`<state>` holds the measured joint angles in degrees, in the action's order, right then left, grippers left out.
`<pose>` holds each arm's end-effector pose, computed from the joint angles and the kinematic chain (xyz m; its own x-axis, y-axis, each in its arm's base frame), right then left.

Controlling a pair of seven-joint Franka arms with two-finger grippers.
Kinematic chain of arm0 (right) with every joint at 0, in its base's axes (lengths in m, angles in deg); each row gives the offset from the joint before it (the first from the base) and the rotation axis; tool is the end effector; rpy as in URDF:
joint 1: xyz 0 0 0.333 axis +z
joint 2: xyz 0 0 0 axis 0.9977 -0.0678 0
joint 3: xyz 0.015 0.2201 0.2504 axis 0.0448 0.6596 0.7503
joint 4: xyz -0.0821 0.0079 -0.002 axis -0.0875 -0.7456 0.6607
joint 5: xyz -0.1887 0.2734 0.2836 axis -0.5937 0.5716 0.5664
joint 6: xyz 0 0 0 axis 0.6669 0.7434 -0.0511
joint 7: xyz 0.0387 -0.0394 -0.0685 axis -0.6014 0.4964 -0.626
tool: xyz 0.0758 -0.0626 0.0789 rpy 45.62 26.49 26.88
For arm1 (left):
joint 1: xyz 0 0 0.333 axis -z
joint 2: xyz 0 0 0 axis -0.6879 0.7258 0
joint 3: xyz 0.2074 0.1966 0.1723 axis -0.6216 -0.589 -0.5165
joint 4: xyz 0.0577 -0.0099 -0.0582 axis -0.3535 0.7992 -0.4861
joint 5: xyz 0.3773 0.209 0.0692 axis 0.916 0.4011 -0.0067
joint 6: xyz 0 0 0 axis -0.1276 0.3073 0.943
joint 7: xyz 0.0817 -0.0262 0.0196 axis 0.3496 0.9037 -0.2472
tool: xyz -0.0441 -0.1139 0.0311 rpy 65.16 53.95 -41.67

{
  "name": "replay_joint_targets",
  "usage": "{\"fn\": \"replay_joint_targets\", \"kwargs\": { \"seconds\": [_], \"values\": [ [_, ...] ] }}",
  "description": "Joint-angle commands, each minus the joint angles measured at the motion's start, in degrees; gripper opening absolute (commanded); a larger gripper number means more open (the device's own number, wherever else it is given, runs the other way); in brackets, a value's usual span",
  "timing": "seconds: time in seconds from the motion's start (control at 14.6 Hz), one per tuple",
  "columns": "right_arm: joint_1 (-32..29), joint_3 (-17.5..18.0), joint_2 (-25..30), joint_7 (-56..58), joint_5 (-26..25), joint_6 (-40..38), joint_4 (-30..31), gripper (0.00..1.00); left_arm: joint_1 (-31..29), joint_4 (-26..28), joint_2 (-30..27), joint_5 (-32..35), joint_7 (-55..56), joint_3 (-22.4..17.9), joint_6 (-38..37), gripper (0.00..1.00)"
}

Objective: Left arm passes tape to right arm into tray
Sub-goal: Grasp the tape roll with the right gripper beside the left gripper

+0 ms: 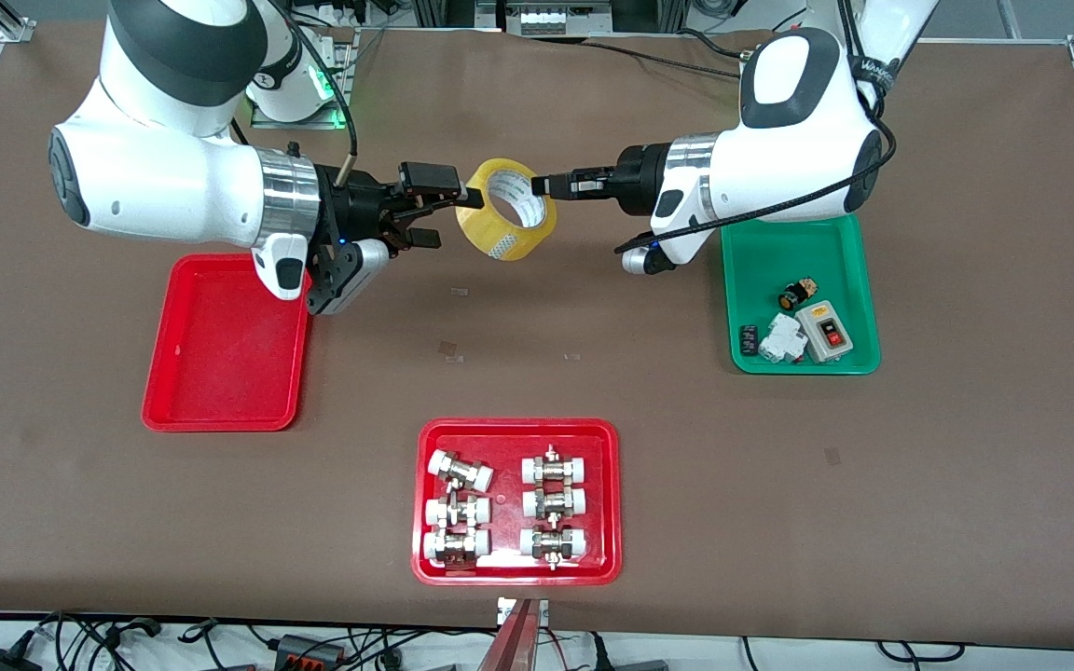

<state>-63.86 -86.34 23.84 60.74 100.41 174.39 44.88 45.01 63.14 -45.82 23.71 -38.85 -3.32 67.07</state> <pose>0.6179 0.3602 0.5332 0.9577 0.2827 -0.0546 0.1418 -0.6280 -0.7652 0.5523 -0.4047 0.4858 0.8179 0.0881 -0.5686 0.5054 -0.5822 0.6368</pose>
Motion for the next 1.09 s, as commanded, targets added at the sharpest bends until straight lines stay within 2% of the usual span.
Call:
{"fn": "replay_joint_targets", "kwargs": {
  "seconds": [0.0, 1.02],
  "values": [
    [1.74, 0.03, -0.73, 0.77, 1.09, 1.8, -1.17, 1.0, -0.15, -1.28, -0.08, -1.02, -1.28, -0.06, -1.21, 0.0],
    [1.92, 0.12, -1.18, 0.24, 1.09, 0.49, -0.64, 0.99, -0.15, -1.28, -0.08, -1.02, -1.81, -0.24, -1.21, 0.0]
  ]
}}
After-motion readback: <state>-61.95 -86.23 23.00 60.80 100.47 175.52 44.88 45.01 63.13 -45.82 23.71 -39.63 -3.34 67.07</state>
